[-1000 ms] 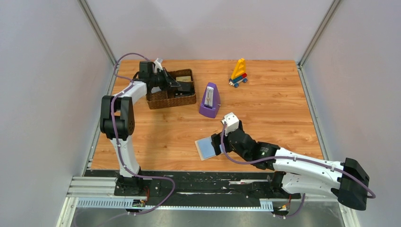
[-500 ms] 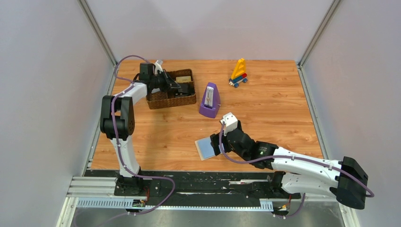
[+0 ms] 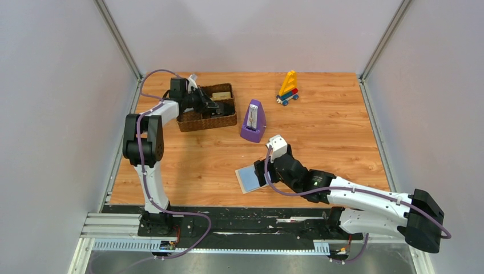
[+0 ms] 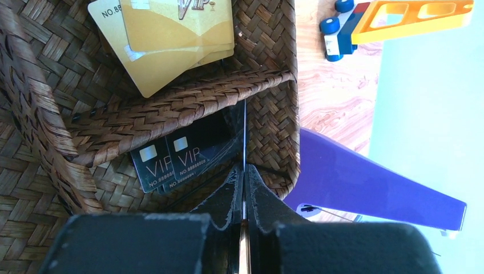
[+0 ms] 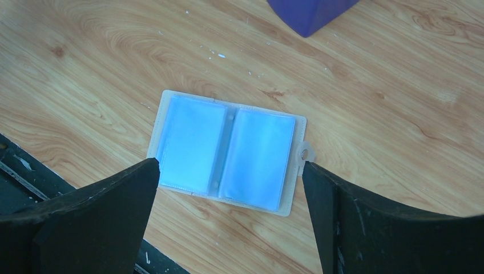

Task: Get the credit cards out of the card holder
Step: Place the credit card in the storage box.

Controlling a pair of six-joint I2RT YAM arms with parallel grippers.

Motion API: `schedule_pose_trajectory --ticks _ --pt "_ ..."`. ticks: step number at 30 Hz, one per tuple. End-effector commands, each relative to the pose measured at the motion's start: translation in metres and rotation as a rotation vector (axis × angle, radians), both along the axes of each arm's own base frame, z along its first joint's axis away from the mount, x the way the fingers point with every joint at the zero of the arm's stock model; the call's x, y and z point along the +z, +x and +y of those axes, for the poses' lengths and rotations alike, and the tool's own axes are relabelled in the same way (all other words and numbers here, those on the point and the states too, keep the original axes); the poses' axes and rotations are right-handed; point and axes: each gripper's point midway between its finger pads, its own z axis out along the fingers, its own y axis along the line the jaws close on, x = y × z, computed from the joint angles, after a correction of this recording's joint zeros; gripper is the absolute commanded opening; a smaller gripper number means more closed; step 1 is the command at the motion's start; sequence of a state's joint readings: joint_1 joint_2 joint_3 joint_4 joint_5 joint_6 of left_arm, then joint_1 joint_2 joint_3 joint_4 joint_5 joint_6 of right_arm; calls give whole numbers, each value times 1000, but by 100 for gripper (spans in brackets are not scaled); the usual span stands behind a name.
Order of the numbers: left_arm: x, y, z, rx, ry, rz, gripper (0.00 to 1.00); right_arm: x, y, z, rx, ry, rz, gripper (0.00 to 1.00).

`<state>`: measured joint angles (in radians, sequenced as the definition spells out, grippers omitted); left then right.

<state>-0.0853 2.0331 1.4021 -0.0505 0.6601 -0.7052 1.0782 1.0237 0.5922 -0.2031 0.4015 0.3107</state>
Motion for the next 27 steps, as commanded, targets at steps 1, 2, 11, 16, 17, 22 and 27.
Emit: schedule_pose_trajectory --ticks 1,2,11,16,17,22,27 --pt "11 14 -5 -4 -6 -48 8 26 9 15 5 67 -41 100" --pt "8 14 -5 -4 -5 -44 8 26 10 15 5 65 -42 100" --pt "2 19 -7 -11 11 -38 11 28 13 13 -1 62 -51 100" --pt "-2 20 -10 -16 20 -31 16 28 14 13 -2 59 -50 100" --pt "-3 20 -10 -19 24 -28 20 28 14 13 -2 59 -50 100" --pt "-2 21 -9 -25 40 -35 26 28 16 13 -4 58 -49 100" --pt "2 23 -5 -21 74 -41 31 27 16 13 -4 57 -46 100"
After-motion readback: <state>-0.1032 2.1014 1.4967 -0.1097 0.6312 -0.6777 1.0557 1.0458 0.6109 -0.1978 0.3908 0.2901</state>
